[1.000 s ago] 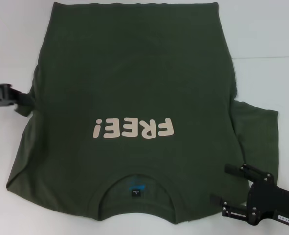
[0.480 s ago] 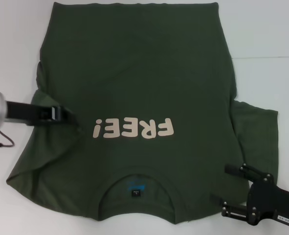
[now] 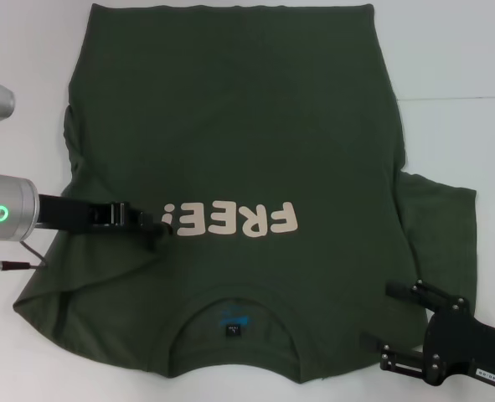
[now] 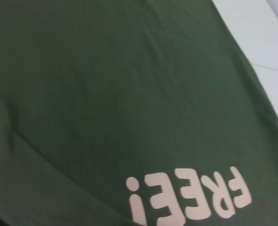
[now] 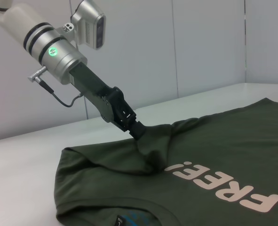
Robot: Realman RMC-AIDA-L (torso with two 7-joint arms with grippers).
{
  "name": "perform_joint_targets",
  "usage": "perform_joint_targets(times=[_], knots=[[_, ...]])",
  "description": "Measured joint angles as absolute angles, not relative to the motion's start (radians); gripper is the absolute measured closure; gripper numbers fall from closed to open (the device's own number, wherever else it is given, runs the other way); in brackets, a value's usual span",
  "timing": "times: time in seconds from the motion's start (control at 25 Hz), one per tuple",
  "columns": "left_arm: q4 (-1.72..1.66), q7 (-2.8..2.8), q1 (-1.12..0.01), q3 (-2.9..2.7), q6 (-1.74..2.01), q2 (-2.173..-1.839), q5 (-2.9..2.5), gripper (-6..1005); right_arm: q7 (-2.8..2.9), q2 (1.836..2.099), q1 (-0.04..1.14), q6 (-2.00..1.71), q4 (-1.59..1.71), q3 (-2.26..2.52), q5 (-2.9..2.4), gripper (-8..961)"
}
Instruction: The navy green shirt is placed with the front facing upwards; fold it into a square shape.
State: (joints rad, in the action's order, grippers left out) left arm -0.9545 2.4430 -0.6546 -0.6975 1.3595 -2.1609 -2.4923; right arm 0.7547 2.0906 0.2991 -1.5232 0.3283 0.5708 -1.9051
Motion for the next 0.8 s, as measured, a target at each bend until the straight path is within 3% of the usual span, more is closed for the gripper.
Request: perform_joint_targets(times=[0.44, 0.8], knots=[[-0.96, 2.433, -0.618, -0.683, 1.366, -2.112, -2.377, 644, 0.754, 2.091, 0.299, -1.522, 0.328, 0.571, -1.905, 54], [-0.9, 2.434, -0.592, -0.577, 1.234, -2.07, -2.38, 264, 0.75, 2.091, 0.292, -1.523, 0.327, 0.571, -1.901, 53]])
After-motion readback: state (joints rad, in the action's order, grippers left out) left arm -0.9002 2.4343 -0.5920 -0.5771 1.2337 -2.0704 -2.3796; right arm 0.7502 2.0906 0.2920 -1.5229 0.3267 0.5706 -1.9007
